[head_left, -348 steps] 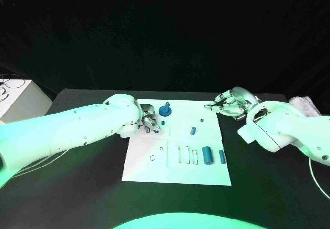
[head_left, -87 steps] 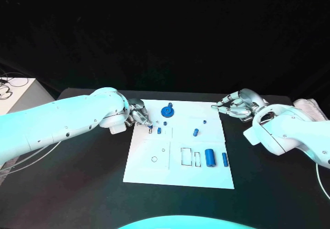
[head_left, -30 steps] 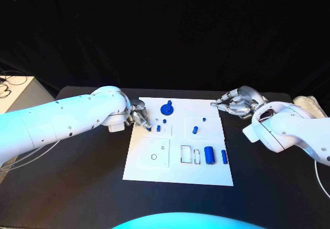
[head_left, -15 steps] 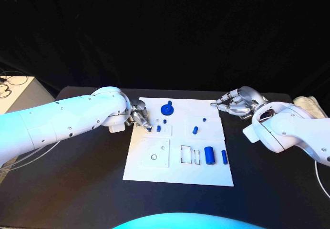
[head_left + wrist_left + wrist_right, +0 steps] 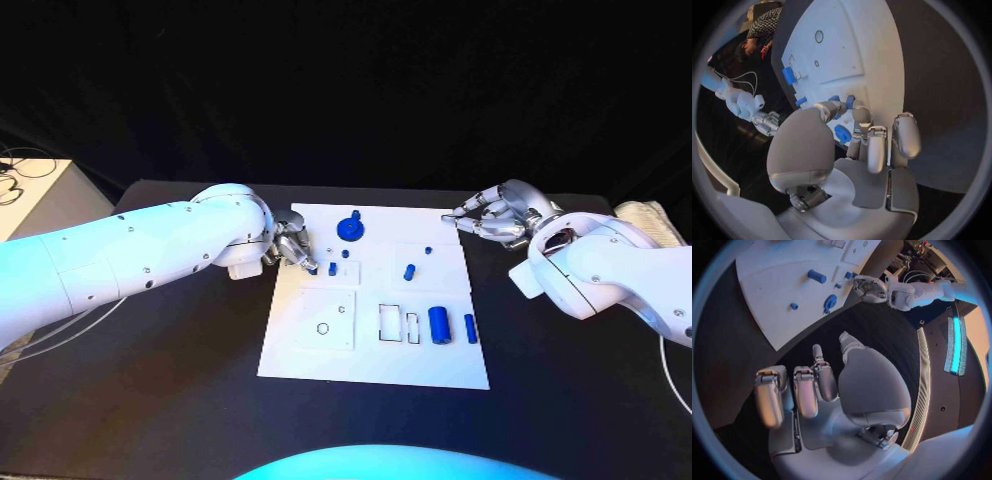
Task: Assemble the parts on the task board
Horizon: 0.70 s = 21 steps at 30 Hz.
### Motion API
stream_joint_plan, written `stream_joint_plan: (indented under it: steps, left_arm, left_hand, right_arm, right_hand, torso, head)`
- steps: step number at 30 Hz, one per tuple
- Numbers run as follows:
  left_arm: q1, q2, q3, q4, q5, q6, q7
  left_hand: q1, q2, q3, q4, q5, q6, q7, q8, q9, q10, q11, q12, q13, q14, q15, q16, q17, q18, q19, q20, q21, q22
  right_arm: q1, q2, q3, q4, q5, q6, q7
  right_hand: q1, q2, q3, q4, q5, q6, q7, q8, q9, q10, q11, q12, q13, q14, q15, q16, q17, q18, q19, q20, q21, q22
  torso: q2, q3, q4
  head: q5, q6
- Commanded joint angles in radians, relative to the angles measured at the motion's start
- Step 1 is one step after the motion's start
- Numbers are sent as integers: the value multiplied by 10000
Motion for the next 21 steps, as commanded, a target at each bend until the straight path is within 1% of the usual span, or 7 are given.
stream_joint_plan:
  steps: [1,5,14,15,21]
  left_arm:
    - [-52,24,-14,30,-60,53,19]
    - [-66,21,-15,48,-72,84,10]
    - [-84,19,-16,89,-79,107,-3]
    - [-86,21,-16,91,-79,112,-7]
    - [-103,41,-25,99,-80,216,-62]
  left_hand:
    - [22,102,2485,-2525,28,54,-4,-31,-18,50,-32,37,1,1021,-57,34,2635,-120,52,13,54,17]
    - [22,102,2485,-2525,28,54,-4,-31,-18,50,-32,37,1,1021,-57,34,2635,-120,52,13,54,17]
    - [22,102,2485,-2525,28,54,-4,-31,-18,50,-32,37,1,1021,-57,34,2635,-120,52,13,54,17]
    - [22,102,2485,-2525,28,54,-4,-31,-18,50,-32,37,1,1021,-57,34,2635,-120,52,13,54,17]
    - [11,107,2498,-2539,25,69,-4,-51,-24,60,-34,28,2,1021,-62,34,2635,-119,47,7,54,12]
  right_arm:
    - [-10,-2,0,10,-48,64,99]
    - [-11,-4,0,11,-48,69,98]
    - [-12,-6,0,12,-48,75,99]
    - [-13,-6,0,12,-48,76,99]
    - [-13,-8,0,13,-48,76,101]
  right_hand:
    - [28,63,-49,-7,-12,-64,-4,31,-6,-32,-21,0,1107,951,49,-54,2215,-125,1013,24,-48,2585]
    - [28,63,-49,-7,-12,-64,-4,31,-6,-32,-21,0,1107,951,49,-54,2215,-125,1013,24,-48,2585]
    - [28,63,-49,-7,-12,-64,-4,31,-6,-32,-21,0,1107,951,49,-54,2215,-125,1013,24,-48,2585]
    - [56,89,-91,-4,-13,-58,-9,40,-6,-11,-26,21,1116,953,45,-52,2221,-127,1017,20,-40,2590]
    - [56,89,-91,-4,-13,-58,-9,40,-6,-11,-26,21,1116,953,45,-52,2221,-127,1017,20,-40,2590]
  torso:
    - [0,2,-1]
    - [-5,5,7]
    - [-3,9,-2]
    - [-4,10,-2]
    - [-4,7,-4]
  head:
    - [-2,1]
    - [-1,-5]
    - [10,2]
    - [7,-5]
    - [12,-20]
